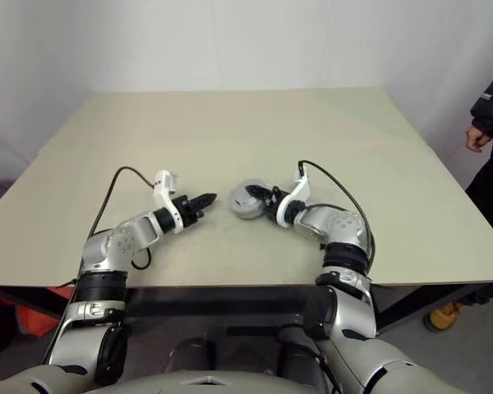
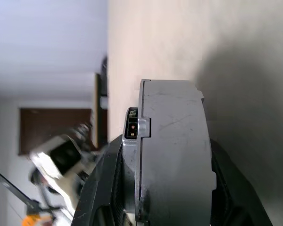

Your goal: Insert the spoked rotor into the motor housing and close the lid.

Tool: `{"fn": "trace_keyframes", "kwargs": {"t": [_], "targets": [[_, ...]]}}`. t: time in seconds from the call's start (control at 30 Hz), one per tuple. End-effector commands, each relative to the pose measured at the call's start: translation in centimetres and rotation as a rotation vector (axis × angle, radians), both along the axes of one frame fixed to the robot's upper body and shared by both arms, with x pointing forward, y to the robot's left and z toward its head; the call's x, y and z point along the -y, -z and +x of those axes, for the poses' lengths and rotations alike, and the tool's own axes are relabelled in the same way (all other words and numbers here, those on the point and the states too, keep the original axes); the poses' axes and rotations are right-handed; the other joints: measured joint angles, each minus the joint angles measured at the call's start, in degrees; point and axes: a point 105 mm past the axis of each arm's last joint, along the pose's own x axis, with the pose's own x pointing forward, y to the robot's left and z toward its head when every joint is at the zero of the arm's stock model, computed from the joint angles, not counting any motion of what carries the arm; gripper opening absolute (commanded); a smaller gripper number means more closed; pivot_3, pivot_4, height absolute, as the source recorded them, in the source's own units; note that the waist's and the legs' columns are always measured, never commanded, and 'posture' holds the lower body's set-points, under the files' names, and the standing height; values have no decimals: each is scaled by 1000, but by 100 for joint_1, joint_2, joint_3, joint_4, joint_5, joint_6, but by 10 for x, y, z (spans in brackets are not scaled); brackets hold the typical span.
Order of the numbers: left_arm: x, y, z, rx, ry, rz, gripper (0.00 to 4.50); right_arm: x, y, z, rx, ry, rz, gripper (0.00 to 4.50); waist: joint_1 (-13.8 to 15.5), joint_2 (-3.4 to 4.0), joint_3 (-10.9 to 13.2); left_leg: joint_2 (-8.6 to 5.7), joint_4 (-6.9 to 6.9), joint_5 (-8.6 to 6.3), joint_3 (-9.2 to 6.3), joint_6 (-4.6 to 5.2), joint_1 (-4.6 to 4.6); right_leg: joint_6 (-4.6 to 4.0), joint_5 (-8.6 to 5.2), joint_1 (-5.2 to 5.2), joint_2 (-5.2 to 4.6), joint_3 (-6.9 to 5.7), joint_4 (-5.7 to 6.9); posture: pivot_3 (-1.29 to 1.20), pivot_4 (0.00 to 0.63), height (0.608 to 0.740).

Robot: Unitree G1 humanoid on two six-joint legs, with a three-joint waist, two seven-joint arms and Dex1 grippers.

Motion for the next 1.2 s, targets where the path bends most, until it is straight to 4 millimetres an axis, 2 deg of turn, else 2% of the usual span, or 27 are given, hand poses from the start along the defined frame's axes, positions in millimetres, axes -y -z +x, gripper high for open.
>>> {"fn": "trace_keyframes", "kwargs": {"t": [0.03,0.17,0.27,0.37,0.47,0.63,0.9,1.2], "targets": [[-10,-22,-2,25,-54,-150,0,-15,-41,12,82,15,138,2092,4,0,1,0,0,-1,0,1,-5,-3,0,-3,1,-1,1,0,0,740],[-13,-32,-13,2,-69,-364,0,-26,-54,14,99,-3,168,2092,34,-1,2,-3,9,-4,0,7,-29,-4,0,-13,-4,-1,2,0,0,740],[-22,-33,-21,-8,-106,-445,576,-30,-64,15,119,-16,182,2092,20,-4,3,-1,18,-9,0,13,-33,-3,0,-13,-3,-1,2,0,0,740],[-32,-29,-27,-23,-145,-483,1575,-30,-70,17,128,-18,187,2092,15,-4,4,0,18,-9,0,13,-31,-1,-1,-14,5,-2,2,0,0,740],[-33,-29,-30,-28,-158,-518,2629,-30,-75,18,134,-28,191,2092,16,-5,4,0,19,-5,-1,6,-29,34,-21,-14,14,-1,2,0,0,740],[-15,-44,-28,-56,-86,-705,4357,-40,-87,12,160,-93,212,2092,38,-6,5,0,22,0,-3,-2,-29,40,-20,-10,14,0,4,0,0,740],[4,-63,-16,-63,-6,-823,4357,-49,-85,3,166,-157,181,2092,37,-7,5,-1,26,2,-4,-5,-28,44,-17,-10,21,1,9,0,0,740],[16,-56,0,-116,5,-803,4357,-47,-89,0,192,-157,176,2092,50,-8,5,-2,31,3,-6,-6,-31,66,-4,-9,20,1,9,0,0,740]]}}
